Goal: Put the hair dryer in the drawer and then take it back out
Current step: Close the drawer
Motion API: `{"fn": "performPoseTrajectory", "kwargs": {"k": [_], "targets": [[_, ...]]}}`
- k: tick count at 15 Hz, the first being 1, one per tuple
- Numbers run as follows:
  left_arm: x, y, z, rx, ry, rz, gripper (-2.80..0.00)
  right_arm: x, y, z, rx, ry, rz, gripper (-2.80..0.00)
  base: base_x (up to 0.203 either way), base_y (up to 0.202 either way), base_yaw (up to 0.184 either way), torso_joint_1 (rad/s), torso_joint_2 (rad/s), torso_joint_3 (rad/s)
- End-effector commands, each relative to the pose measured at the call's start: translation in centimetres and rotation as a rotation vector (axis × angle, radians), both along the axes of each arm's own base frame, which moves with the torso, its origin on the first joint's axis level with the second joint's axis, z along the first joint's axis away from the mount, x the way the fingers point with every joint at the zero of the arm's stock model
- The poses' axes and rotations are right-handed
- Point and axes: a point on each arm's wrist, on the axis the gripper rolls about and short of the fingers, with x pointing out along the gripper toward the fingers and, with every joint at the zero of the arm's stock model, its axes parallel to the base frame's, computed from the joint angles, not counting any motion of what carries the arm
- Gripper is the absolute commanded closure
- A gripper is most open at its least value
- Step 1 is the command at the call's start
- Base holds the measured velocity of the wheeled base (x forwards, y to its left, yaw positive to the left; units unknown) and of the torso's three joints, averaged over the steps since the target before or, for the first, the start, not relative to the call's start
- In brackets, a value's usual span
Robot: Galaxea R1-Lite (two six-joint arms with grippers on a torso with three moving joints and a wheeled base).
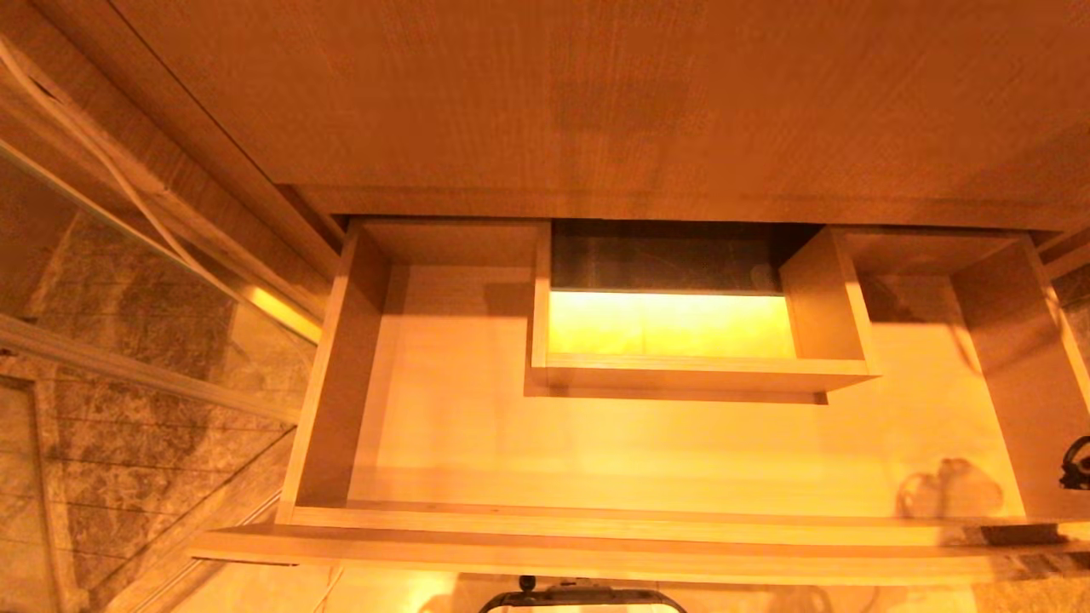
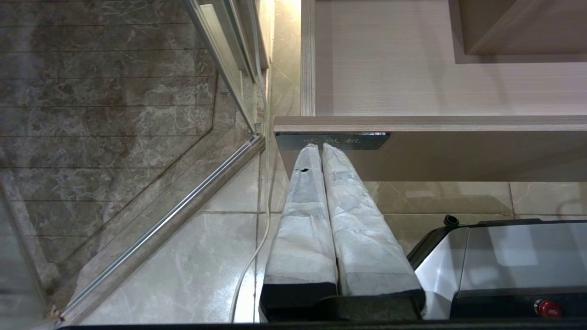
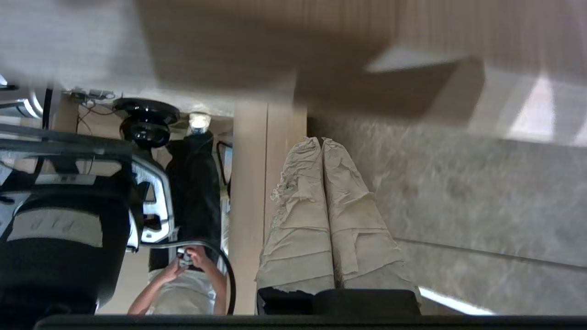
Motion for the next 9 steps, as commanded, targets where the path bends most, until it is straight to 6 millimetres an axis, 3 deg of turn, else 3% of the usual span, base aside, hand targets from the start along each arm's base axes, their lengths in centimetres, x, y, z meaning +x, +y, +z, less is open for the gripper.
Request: {"fn": "performPoseTrajectory", "kwargs": {"k": [1,9], "targets": [[0.01,0.0,-0.04,0.0,0.001,0.0,0.0,0.3,-0.05,-0.49,0.012,0.019,0.01,0.0,0.0,0.0,0.0,0.0,0.0,0.0],[0.01,0.0,-0.04,0.0,0.001,0.0,0.0,0.69,-0.01,0.33,-0.025,-0.122,0.024,0.0,0.0,0.0,0.0,0.0,0.0,0.0]]}}
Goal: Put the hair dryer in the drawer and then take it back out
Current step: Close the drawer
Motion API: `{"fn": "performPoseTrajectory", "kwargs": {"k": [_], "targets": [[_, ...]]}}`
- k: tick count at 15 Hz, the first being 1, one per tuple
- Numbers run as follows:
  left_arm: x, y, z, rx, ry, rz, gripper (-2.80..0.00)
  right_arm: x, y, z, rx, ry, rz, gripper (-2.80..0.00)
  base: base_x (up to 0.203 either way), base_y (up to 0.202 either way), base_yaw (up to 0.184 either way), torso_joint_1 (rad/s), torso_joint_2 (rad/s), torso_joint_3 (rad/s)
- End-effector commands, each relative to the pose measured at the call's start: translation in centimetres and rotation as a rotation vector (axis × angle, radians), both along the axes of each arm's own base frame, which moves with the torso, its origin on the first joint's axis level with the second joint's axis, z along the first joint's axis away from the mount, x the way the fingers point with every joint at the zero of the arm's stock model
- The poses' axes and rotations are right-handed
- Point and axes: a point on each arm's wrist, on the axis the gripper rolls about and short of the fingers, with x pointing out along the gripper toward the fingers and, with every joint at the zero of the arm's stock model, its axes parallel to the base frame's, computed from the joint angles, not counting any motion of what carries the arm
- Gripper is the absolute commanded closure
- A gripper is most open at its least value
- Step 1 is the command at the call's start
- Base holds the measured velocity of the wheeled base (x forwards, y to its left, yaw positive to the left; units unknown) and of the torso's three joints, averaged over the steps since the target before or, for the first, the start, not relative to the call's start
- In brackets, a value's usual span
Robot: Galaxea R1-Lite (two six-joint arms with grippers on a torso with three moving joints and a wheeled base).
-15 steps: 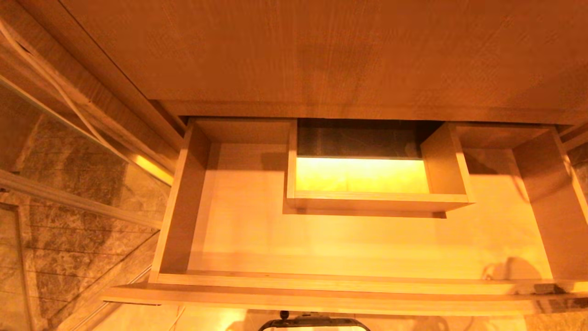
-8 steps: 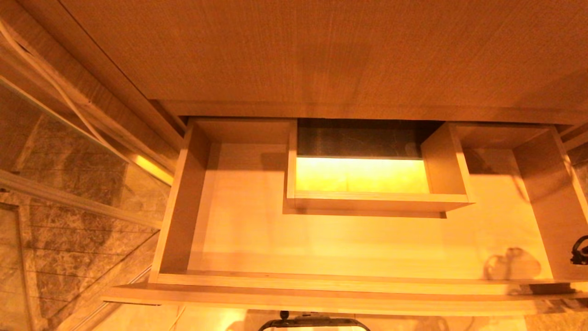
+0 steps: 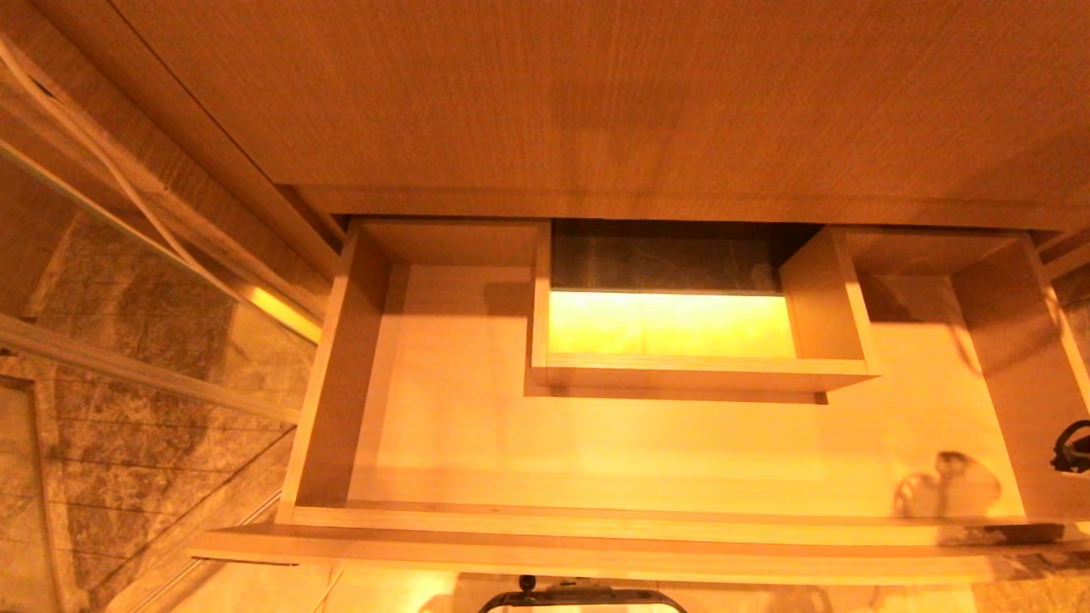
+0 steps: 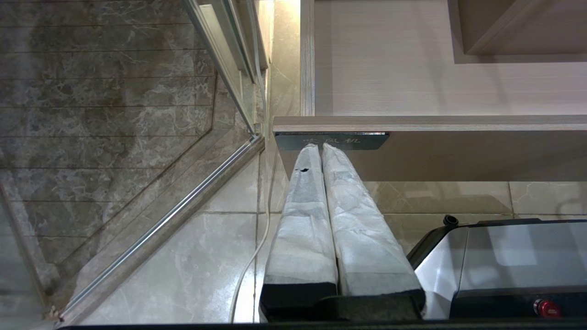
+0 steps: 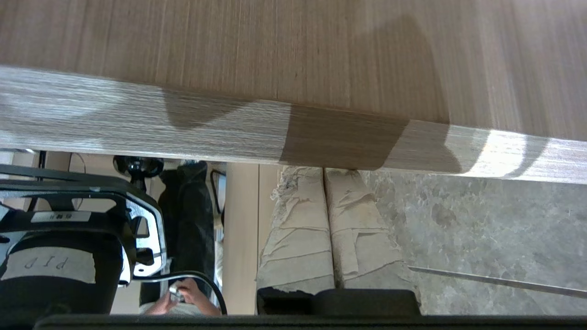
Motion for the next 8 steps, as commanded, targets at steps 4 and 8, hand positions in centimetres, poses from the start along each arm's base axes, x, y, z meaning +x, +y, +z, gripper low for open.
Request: {"fn": "performPoseTrajectory", "kwargs": {"k": [4,8], "targets": [[0.0,0.0,0.0,0.0,0.001,0.0,0.0,0.3,0.0,0.7,-0.017,-0.092,0.018,0.0,0.0,0.0,0.0,0.0,0.0,0.0],[0.0,0.0,0.0,0.0,0.001,0.0,0.0,1.7,-0.4,1.4,-0.082,-0.246,0.047,0.0,0.0,0.0,0.0,0.0,0.0,0.0]]}}
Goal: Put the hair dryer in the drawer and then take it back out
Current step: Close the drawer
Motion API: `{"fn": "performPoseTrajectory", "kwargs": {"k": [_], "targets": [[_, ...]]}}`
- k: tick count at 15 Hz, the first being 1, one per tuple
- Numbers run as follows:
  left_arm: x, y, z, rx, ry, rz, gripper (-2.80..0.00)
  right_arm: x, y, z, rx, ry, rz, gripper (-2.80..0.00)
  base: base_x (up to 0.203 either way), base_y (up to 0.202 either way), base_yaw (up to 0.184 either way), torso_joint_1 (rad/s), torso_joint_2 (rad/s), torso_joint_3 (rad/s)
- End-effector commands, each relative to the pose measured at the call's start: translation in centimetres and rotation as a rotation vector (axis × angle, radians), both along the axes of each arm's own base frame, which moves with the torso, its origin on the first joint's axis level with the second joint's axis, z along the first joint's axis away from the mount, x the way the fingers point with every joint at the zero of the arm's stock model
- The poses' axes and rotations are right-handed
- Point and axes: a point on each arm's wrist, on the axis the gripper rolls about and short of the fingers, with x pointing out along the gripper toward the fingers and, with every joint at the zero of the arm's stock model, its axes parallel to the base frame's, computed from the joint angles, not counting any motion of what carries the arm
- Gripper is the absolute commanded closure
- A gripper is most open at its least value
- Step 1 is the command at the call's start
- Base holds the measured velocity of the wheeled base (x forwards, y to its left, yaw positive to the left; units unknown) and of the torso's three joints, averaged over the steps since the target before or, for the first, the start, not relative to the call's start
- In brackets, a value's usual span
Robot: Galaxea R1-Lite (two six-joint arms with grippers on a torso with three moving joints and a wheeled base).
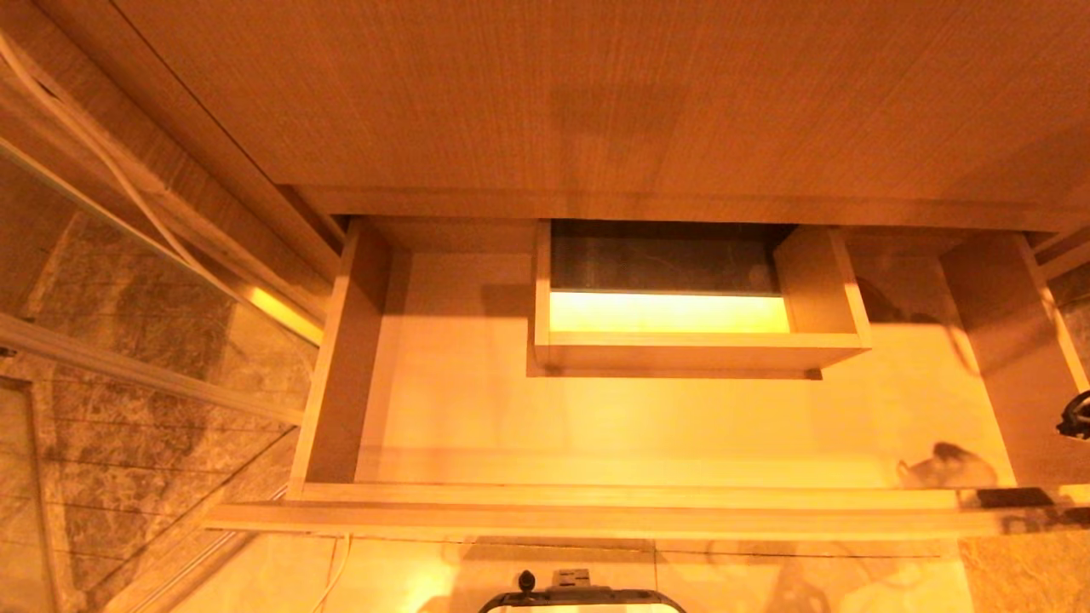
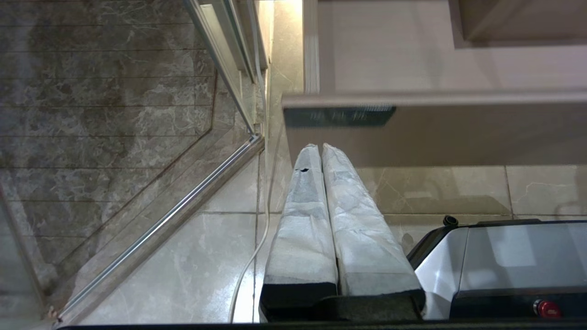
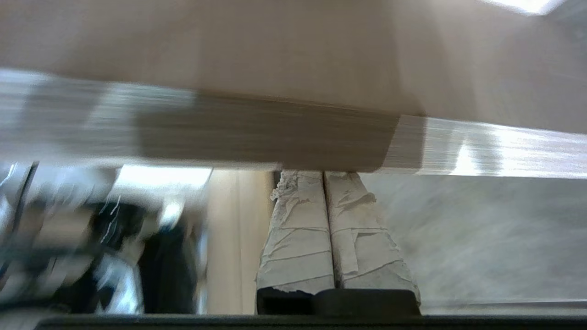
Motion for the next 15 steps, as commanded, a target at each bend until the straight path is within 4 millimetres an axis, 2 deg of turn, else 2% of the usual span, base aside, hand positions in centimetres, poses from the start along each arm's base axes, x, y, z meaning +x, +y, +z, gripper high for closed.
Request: {"fn": "performPoseTrajectory", "kwargs": {"k": [1,8,10,15], "targets": [[0.0,0.0,0.0,0.0,0.001,0.0,0.0,0.7,0.0,0.4,-0.024,-0.066,0.028,0.0,0.0,0.0,0.0,0.0,0.0,0.0],[0.0,0.0,0.0,0.0,0.001,0.0,0.0,3.4,0.1,2.8,-0.097,-0.389,0.168,0.0,0.0,0.0,0.0,0.0,0.0,0.0],[0.0,0.0,0.0,0.0,0.001,0.0,0.0,3.3,0.3,3.6,-0.103,-0.451,0.224,0.0,0.0,0.0,0.0,0.0,0.0,0.0],[0.0,0.0,0.0,0.0,0.001,0.0,0.0,3.5,0.3,3.8,-0.131,-0.51,0.265,0.0,0.0,0.0,0.0,0.0,0.0,0.0]]}}
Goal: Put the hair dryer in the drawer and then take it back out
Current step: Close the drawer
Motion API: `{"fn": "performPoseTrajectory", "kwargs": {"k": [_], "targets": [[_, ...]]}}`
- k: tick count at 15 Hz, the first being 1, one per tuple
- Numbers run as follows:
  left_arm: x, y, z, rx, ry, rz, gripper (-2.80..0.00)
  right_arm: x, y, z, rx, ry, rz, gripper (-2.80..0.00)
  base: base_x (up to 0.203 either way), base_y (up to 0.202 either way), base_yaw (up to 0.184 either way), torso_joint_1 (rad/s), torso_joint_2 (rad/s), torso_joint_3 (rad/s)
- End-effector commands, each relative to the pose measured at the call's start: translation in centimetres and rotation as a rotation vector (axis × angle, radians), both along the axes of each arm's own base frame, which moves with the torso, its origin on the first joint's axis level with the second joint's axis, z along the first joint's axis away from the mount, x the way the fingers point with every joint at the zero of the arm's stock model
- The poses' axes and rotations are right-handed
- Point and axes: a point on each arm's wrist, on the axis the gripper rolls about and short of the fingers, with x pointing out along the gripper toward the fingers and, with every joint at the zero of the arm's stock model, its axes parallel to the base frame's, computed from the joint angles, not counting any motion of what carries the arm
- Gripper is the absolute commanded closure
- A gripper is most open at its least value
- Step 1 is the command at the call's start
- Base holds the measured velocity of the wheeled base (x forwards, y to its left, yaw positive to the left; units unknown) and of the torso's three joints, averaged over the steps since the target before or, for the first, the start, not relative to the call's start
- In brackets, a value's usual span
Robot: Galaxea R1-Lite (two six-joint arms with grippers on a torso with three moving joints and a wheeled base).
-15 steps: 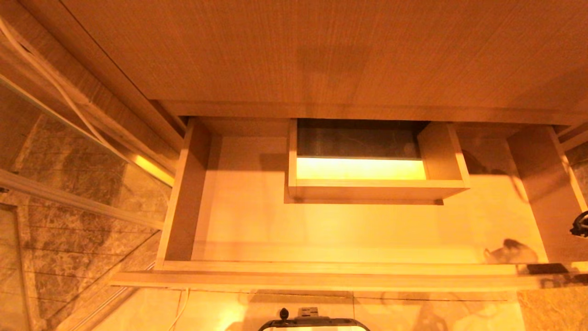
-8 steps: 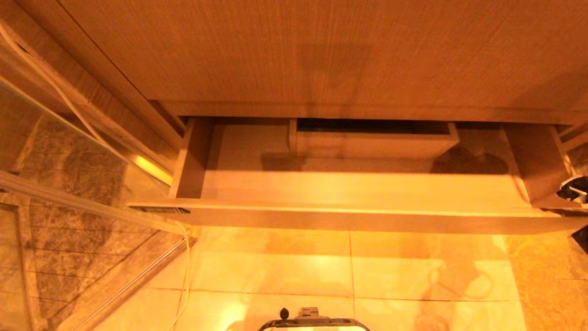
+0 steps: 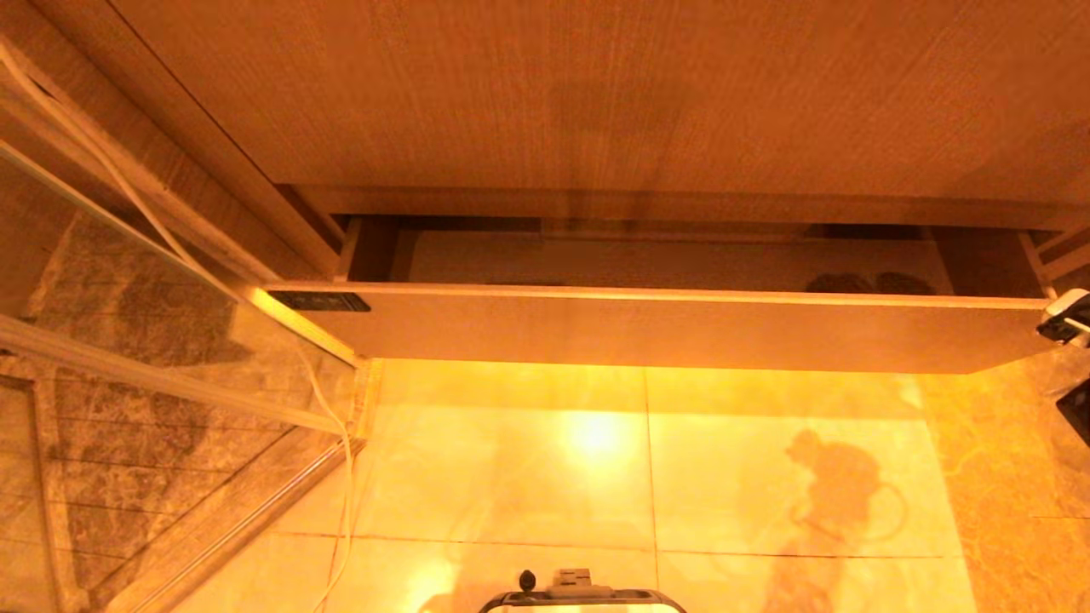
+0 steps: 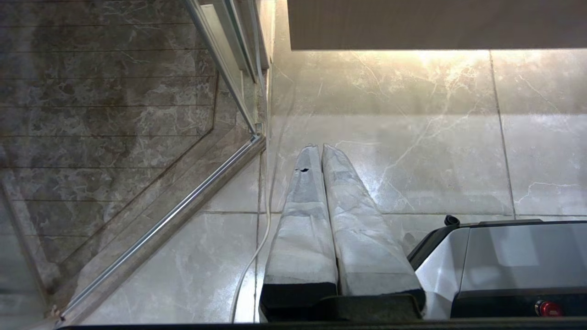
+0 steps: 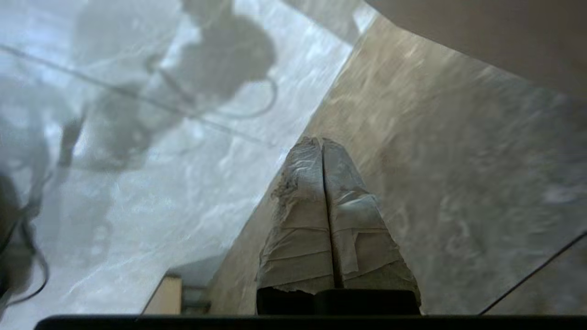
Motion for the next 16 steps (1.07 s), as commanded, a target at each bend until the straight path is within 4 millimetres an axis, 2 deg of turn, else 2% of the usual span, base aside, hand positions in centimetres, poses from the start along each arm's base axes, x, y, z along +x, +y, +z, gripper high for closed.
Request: {"fn": "performPoseTrajectory", "kwargs": {"k": [1,4,8,13,16], "targets": [[0.0,0.0,0.0,0.0,0.001,0.0,0.0,0.2,-0.1,-0.1,-0.009,-0.007,0.013,0.0,0.0,0.0,0.0,0.0,0.0,0.0],[0.0,0.0,0.0,0.0,0.001,0.0,0.0,2.5,-1.3,-1.4,-0.104,-0.122,0.1,0.0,0.0,0.0,0.0,0.0,0.0,0.0],[0.0,0.0,0.0,0.0,0.001,0.0,0.0,4.7,-2.5,-3.6,-0.201,-0.237,0.128,0.0,0.0,0.0,0.0,0.0,0.0,0.0],[0.0,0.0,0.0,0.0,0.001,0.0,0.0,6.0,-3.2,-4.1,-0.295,-0.337,0.14,0.0,0.0,0.0,0.0,0.0,0.0,0.0],[0.0,0.0,0.0,0.0,0.001,0.0,0.0,7.5,-3.8,-4.6,-0.374,-0.447,0.146,0.0,0.0,0.0,0.0,0.0,0.0,0.0]]}}
